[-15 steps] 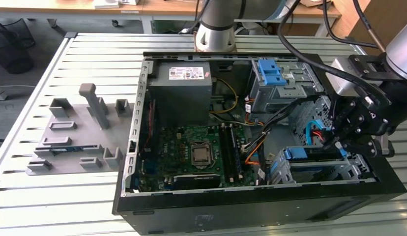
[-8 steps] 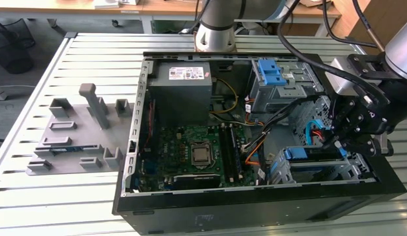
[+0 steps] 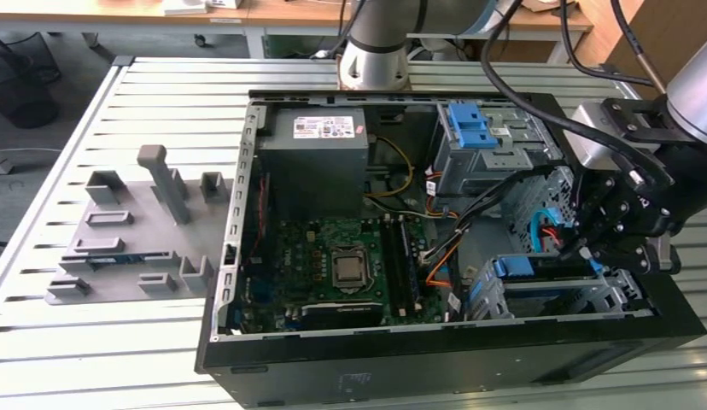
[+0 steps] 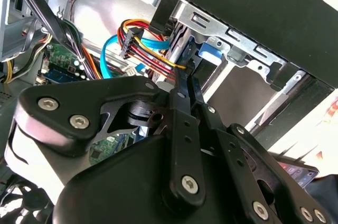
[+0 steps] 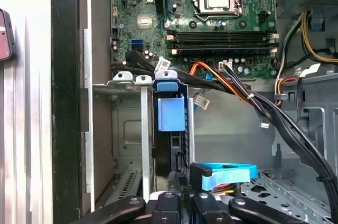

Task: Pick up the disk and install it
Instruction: 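Insert the first disk wire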

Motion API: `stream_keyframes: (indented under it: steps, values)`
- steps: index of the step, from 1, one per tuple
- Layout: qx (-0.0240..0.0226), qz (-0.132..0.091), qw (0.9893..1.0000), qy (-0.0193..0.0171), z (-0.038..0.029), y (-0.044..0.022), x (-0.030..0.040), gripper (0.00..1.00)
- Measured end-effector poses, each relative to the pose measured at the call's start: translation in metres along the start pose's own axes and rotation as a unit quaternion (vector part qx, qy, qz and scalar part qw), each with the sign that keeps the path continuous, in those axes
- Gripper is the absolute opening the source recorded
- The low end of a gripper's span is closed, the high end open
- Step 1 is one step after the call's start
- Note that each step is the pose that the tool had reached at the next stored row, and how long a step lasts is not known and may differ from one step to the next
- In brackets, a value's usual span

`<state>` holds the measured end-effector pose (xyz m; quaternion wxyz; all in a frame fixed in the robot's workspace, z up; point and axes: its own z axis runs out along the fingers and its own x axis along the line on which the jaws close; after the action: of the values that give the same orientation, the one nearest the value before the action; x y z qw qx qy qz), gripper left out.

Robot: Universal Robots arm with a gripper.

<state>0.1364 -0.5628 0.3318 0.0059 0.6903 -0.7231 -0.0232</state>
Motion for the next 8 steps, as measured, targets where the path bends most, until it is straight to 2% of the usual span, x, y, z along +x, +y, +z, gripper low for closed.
stream_keyframes:
  steps: [8]
  values:
    - [0.0, 0.001, 1.0, 0.0, 0.0026, -0.0002, 0.0005, 0.16]
